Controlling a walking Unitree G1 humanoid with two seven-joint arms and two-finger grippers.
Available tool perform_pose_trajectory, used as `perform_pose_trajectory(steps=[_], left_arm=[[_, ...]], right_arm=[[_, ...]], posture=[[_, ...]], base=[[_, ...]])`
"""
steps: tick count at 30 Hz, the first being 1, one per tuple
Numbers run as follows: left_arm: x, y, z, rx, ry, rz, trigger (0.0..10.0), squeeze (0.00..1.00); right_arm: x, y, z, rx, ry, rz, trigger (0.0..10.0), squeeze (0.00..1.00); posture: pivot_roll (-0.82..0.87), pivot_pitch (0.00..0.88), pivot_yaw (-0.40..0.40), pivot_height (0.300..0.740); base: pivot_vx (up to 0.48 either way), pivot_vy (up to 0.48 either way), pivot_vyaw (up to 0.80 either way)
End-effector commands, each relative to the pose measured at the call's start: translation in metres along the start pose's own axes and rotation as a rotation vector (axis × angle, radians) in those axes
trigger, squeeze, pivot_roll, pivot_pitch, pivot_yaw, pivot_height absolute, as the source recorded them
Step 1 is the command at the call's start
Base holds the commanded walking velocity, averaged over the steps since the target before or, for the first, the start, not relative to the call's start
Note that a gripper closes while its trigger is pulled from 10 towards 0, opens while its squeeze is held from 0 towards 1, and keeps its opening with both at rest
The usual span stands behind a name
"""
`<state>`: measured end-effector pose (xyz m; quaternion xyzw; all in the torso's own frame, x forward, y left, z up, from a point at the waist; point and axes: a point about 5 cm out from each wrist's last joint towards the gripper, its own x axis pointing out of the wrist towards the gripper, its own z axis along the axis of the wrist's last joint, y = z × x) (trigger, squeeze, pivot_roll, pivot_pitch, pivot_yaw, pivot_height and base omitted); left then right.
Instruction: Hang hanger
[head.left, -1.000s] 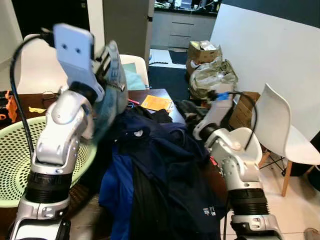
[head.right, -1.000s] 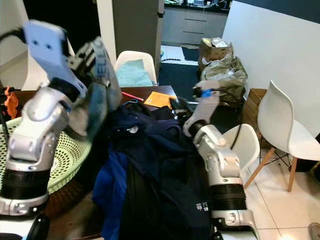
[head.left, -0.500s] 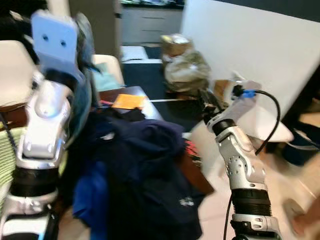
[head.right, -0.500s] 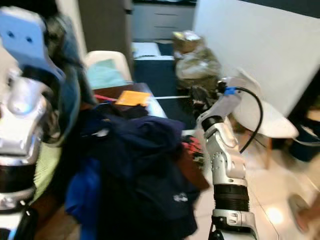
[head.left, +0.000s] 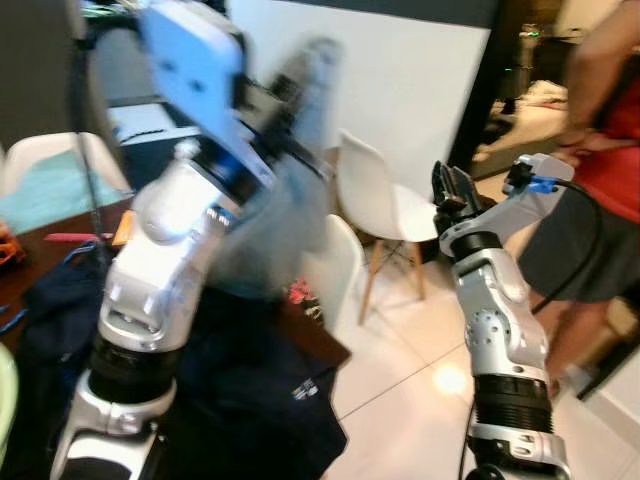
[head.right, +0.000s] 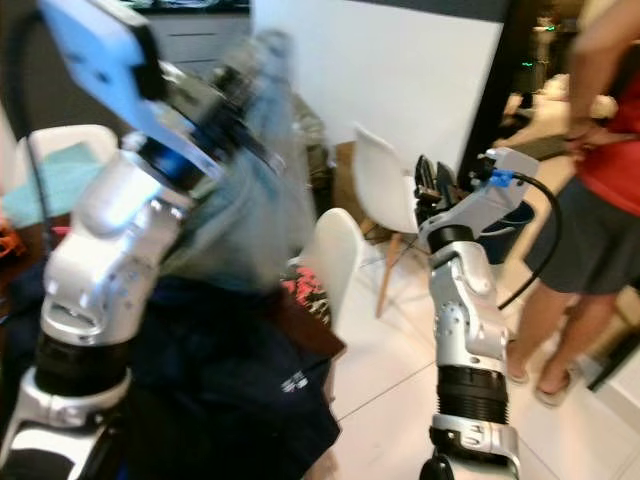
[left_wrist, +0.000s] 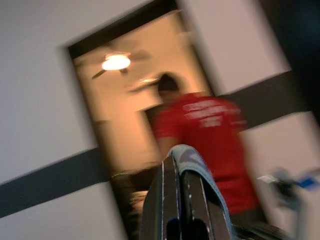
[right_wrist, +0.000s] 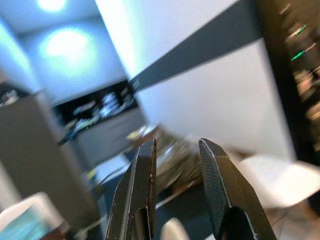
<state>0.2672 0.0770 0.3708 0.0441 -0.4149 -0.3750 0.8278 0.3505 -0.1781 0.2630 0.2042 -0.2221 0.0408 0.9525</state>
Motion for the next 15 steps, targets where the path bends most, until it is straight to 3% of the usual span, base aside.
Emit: perform_pose_trajectory(steps=[1,8,12,14,15], left_arm=[[-0.003,-0.004,0.002,-0.004,-0.001,-0.044,10.0,0.0],[-0.01,-0.003,0.012,-0.005,-0.028,-0.107,10.0,0.0],[-0.019,-0.002,0.009,-0.065,0.014,-0.129,10.0,0.0],[-0.025,-0.001,-0.006,-0.172,0.085,-0.104,10.0,0.0],[-0.025,-0.001,-0.006,-0.172,0.085,-0.104,10.0,0.0]], right_arm=[[-0.002,0.0,0.001,0.009,-0.019,-0.011,10.0,0.0],[-0.002,-0.003,0.002,0.011,-0.036,-0.024,10.0,0.0],[0.0,-0.006,0.003,0.007,-0.043,-0.035,10.0,0.0],[-0.001,-0.013,0.001,-0.039,-0.027,-0.068,10.0,0.0],[-0.001,-0.013,0.001,-0.039,-0.027,-0.068,10.0,0.0]], posture=[[-0.01,0.015,-0.065,0.735],[-0.01,0.009,-0.066,0.735],[-0.01,0.007,-0.066,0.735],[-0.01,0.002,-0.067,0.735],[-0.01,0.002,-0.067,0.735]], base=[[0.0,0.0,-0.8],[0.0,0.0,-0.8],[0.0,0.0,-0.8],[0.0,0.0,-0.8],[0.0,0.0,-0.8]])
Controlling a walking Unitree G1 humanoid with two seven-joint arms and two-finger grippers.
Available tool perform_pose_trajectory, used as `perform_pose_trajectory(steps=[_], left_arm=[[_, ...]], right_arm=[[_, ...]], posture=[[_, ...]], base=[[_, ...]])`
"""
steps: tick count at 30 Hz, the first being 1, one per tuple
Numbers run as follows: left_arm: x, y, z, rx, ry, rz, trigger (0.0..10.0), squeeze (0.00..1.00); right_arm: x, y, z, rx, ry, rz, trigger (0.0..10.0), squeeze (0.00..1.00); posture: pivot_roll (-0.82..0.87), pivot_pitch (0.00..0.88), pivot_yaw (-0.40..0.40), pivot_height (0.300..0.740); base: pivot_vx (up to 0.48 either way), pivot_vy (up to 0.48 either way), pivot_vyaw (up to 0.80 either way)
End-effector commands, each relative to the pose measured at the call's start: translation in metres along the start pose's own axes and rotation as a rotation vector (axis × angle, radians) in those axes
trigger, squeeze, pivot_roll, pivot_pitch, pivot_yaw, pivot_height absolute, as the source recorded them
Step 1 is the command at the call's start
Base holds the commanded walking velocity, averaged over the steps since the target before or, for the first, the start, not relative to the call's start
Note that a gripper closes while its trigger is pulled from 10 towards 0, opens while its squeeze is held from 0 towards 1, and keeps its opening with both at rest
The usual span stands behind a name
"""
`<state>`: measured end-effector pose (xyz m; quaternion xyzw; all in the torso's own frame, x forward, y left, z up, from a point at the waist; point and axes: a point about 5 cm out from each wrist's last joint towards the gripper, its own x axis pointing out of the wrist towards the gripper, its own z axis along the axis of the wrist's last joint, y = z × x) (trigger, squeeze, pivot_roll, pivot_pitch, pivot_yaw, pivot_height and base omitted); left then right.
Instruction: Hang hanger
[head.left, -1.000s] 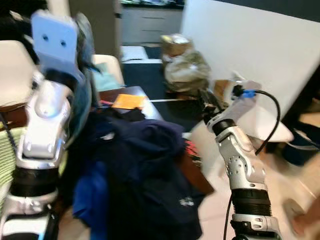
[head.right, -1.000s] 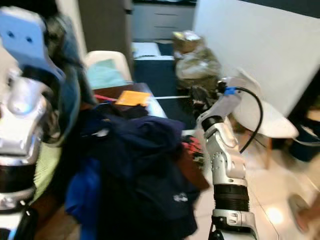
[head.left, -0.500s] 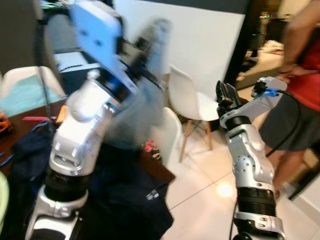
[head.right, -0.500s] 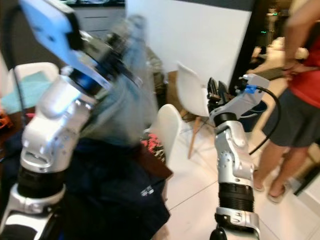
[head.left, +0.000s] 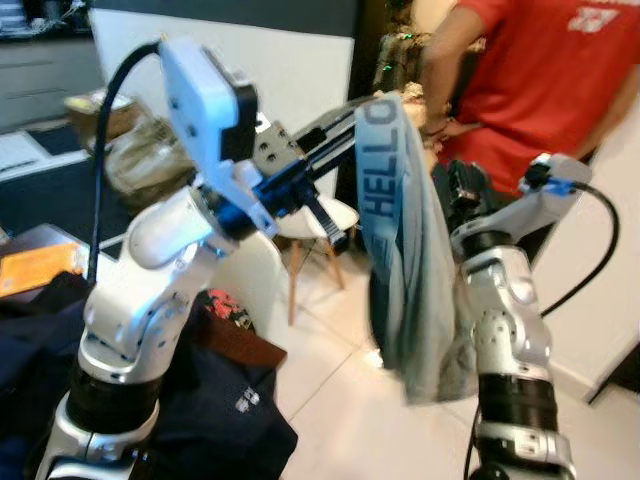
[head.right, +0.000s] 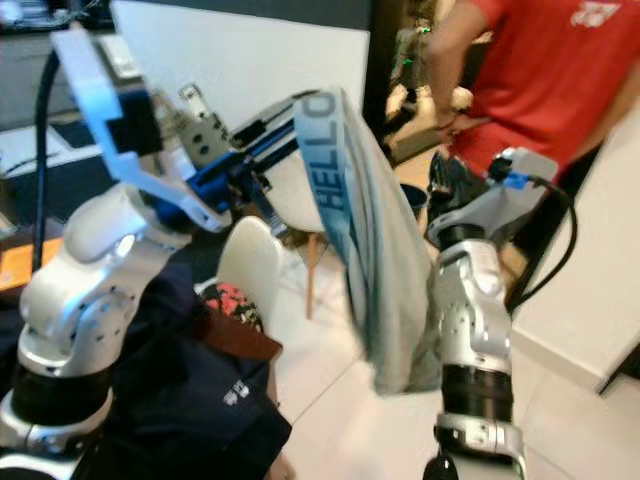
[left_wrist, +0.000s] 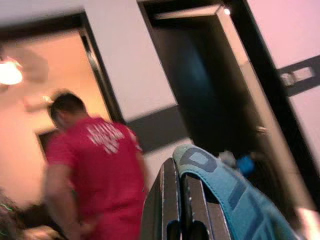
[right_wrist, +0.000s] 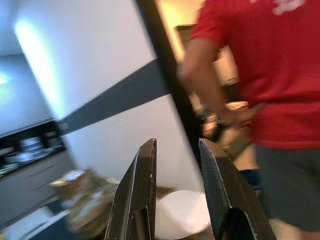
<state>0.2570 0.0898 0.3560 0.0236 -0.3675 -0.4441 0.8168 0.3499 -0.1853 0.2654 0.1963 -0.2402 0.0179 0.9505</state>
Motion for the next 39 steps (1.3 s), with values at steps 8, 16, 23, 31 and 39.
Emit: perform_pose_trajectory(steps=[8,16,23,31,39], left_arm=[[0.005,-0.001,-0.067,-0.13,0.265,0.132,10.0,0.0],[-0.02,-0.01,-0.13,-0.066,0.552,0.228,10.0,0.0],[-0.069,0.019,-0.158,0.11,0.695,0.541,10.0,0.0],[-0.097,0.016,-0.178,-0.203,0.728,0.802,10.0,0.0],[-0.122,0.003,-0.189,-0.196,0.852,0.818,10.0,0.0]], right_arm=[[-0.015,-0.036,-0.029,-0.14,0.158,-0.182,10.0,0.0],[-0.048,-0.062,-0.055,-0.234,0.272,-0.295,10.0,0.0],[-0.07,-0.07,-0.073,-0.266,0.374,-0.305,10.0,0.0],[-0.094,-0.067,-0.096,-0.257,0.48,-0.294,10.0,0.0],[-0.091,-0.04,-0.106,-0.234,0.533,-0.094,10.0,0.0]], posture=[[-0.02,0.0,-0.062,0.735],[-0.05,0.0,-0.031,0.735],[-0.08,0.0,-0.005,0.735],[-0.09,0.0,-0.004,0.735],[-0.1,0.0,0.006,0.735]], base=[[0.0,0.0,-0.8],[0.0,0.0,-0.8],[0.0,0.0,-0.8],[0.0,0.0,-0.8],[0.0,0.0,-0.8]])
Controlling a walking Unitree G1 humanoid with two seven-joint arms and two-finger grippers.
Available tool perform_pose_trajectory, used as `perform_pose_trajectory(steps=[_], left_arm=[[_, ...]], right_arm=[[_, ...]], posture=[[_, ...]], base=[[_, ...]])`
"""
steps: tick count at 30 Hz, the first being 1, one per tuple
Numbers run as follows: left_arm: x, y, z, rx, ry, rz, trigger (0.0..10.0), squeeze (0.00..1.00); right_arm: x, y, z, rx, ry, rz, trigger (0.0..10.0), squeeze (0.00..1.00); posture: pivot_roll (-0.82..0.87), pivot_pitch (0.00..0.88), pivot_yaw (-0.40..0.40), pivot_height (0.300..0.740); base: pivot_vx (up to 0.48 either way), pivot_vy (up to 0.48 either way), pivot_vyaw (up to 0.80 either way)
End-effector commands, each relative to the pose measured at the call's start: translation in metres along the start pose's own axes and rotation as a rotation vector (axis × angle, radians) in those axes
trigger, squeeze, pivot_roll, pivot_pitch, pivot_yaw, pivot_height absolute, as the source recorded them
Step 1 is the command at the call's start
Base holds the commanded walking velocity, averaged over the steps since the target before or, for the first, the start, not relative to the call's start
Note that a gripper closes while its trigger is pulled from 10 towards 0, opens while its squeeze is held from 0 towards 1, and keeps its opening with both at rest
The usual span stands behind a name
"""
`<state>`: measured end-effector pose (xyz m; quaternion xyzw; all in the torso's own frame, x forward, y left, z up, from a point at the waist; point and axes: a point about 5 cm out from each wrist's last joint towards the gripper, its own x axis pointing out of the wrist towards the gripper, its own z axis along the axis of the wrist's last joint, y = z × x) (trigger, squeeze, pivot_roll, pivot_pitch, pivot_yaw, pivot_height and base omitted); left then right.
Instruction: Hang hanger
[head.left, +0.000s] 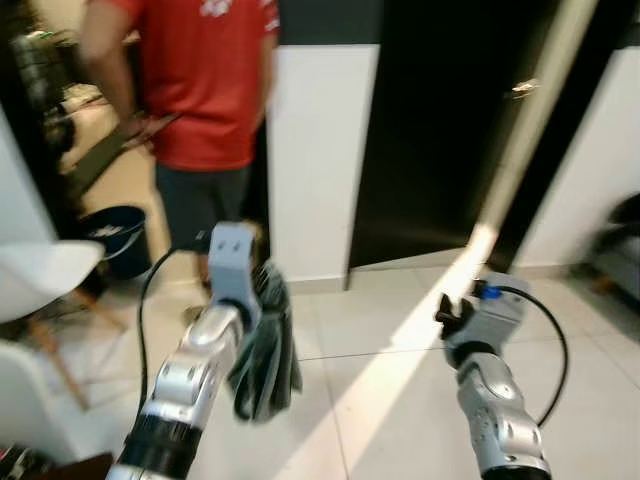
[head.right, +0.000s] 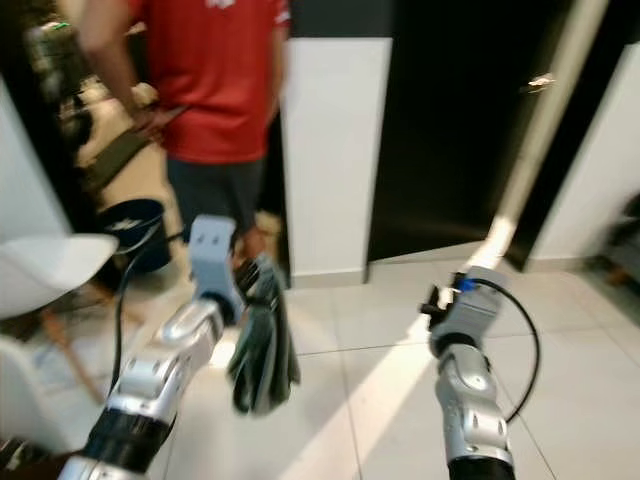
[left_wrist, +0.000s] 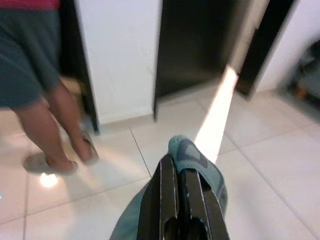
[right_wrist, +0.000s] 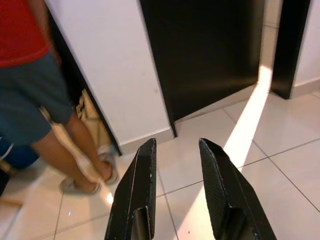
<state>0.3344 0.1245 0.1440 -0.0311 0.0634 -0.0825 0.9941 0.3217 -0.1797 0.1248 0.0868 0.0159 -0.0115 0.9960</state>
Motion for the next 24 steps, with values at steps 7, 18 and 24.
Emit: perform_pose_trajectory(steps=[7,18,24], left_arm=[[-0.001,-0.001,0.006,0.022,-0.037,0.006,10.0,0.0],[-0.003,0.001,0.01,0.01,-0.031,0.067,10.0,0.0],[-0.007,0.01,0.01,-0.036,-0.026,0.105,10.0,0.0]], right_arm=[[-0.002,0.014,-0.004,0.0,0.064,0.094,10.0,0.0],[-0.001,0.021,-0.008,0.006,0.088,0.143,10.0,0.0],[-0.002,0.027,-0.012,-0.005,0.106,0.172,10.0,0.0]], posture=[[-0.11,0.003,0.027,0.735],[-0.08,0.016,-0.011,0.735],[-0.05,0.019,-0.029,0.735]], base=[[0.0,0.0,-0.34],[0.0,0.0,0.0],[0.0,-0.48,0.0]])
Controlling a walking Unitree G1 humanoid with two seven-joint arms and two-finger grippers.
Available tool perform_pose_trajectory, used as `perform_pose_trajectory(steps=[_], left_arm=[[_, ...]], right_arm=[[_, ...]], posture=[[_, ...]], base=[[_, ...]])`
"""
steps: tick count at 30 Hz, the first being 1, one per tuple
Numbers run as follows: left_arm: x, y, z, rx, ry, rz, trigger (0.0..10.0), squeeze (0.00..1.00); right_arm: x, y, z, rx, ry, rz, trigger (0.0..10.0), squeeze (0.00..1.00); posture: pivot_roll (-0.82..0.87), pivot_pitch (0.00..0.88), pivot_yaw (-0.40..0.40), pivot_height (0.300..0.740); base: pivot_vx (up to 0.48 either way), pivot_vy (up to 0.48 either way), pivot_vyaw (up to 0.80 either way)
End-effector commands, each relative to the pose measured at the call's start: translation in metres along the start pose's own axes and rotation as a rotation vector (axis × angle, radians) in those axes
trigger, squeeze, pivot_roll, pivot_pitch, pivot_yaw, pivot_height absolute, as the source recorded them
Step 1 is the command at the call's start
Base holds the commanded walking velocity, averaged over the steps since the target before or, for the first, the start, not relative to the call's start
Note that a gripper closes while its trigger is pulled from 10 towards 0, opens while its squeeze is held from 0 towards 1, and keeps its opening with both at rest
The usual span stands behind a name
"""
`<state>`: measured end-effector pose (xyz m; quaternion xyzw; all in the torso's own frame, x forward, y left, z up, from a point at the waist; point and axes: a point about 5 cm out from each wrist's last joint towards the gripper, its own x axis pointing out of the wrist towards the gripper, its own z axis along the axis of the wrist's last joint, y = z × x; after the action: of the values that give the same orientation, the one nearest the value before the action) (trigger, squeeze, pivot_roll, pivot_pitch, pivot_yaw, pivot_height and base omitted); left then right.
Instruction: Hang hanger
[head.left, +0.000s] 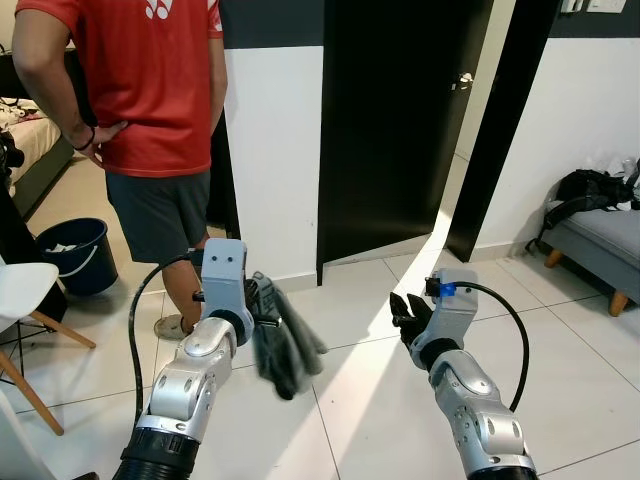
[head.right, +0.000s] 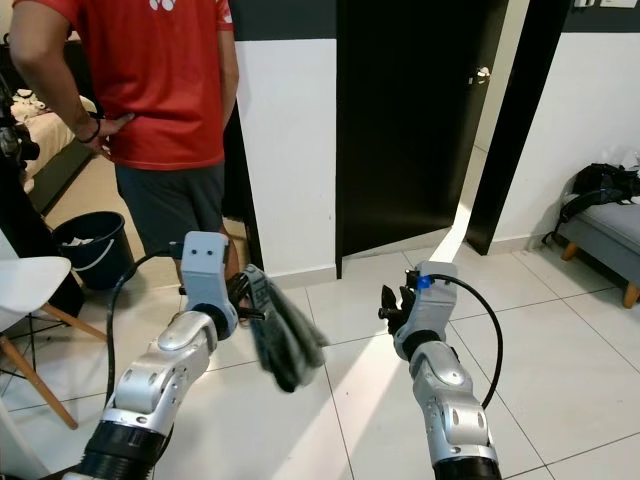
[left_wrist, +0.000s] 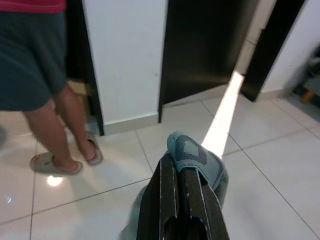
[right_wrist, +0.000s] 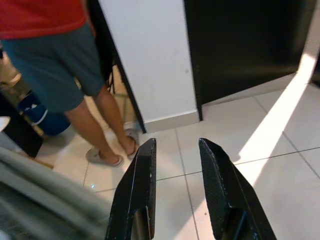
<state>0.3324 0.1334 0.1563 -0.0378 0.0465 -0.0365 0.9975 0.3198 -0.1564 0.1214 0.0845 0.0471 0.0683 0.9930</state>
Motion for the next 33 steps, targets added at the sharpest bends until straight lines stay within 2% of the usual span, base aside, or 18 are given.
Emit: perform_pose_trajectory(steps=[1,2,9,27,33], left_arm=[[-0.002,0.002,-0.002,-0.019,0.013,0.015,10.0,0.0],[-0.004,0.007,-0.004,-0.024,0.025,0.037,10.0,0.0],[-0.006,0.009,-0.009,-0.024,0.038,0.06,10.0,0.0],[-0.011,0.006,-0.014,-0.029,0.066,0.055,10.0,0.0],[-0.01,0.004,-0.012,-0.023,0.066,0.045,10.0,0.0]], right_arm=[[0.002,0.004,-0.005,0.004,0.029,0.019,10.0,0.0],[0.002,0.009,-0.007,0.0,0.041,0.04,10.0,0.0],[0.001,0.01,-0.008,0.001,0.05,0.05,10.0,0.0],[-0.005,0.006,-0.01,-0.011,0.064,0.043,10.0,0.0],[-0.004,0.01,-0.01,-0.007,0.068,0.044,10.0,0.0]], posture=[[-0.05,0.019,-0.029,0.735],[-0.05,0.029,-0.03,0.735],[-0.06,0.031,-0.042,0.735],[-0.09,0.052,-0.026,0.735],[-0.1,0.05,-0.024,0.735]], base=[[0.0,-0.48,0.0],[0.0,-0.48,0.0],[0.0,-0.48,0.0],[0.0,-0.48,0.0],[0.0,-0.48,0.0]])
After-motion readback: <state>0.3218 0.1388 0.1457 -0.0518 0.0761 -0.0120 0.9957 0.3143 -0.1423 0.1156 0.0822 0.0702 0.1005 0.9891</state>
